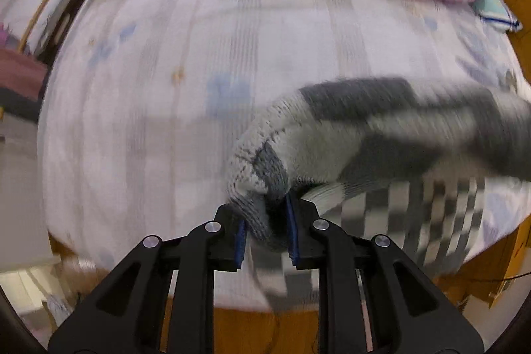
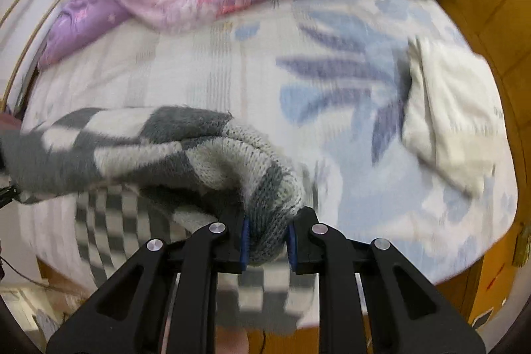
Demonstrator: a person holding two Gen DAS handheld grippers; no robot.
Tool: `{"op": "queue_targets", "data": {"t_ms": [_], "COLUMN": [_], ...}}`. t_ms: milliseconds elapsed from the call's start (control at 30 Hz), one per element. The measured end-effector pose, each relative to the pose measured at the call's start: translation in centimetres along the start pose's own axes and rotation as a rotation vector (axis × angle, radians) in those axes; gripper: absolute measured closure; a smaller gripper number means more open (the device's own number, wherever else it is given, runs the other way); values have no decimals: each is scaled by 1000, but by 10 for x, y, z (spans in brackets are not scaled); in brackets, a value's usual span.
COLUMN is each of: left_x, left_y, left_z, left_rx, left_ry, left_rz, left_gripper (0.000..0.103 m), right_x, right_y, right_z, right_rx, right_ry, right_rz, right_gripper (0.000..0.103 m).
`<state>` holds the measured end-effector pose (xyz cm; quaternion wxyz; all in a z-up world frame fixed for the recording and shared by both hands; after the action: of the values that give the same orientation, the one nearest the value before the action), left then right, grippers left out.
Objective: Fold large clothes
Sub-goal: 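Lift the hem with both tools and fold it over toward the collar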
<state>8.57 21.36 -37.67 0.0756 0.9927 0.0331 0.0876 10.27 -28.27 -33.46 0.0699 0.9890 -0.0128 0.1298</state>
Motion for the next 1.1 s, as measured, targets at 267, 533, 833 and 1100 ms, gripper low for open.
{"op": "queue_targets", "data": {"t_ms": [267,533,833,1100], "left_x": [-160,-192,-171,-178], "left_y": [-28,-11,-31,-30], "left_z": [116,101,156,172], "left_rx": [60,-111,-129,-29], "left_ry": [-343,-330,-347,-444], "left_rz": [-138,-267,-612,-556], "left_gripper": [92,43,88,89], "right_x": [-145,-206,-177,-208], "right_y": [1,-16,-38,-33], "right_z": [93,77,142,155], "right_rx": [-22,172,389,202], "right_ry": [-369,-529,-544,-625], "right_rz": [74,182,577,566], "right_gripper": [73,15,91,92]}}
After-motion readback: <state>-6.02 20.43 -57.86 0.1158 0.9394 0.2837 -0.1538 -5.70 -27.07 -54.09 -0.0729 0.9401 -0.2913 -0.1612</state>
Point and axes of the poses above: each gripper's, at about its wrist camera, not at the fingertips, and z roughly the way its jaws point, y to its right, x to its top, the point moved 6 cm from there along z, roughly the way its jaws point, and after that the axes turned 11 degrees about -x, right-handed, at the moved point
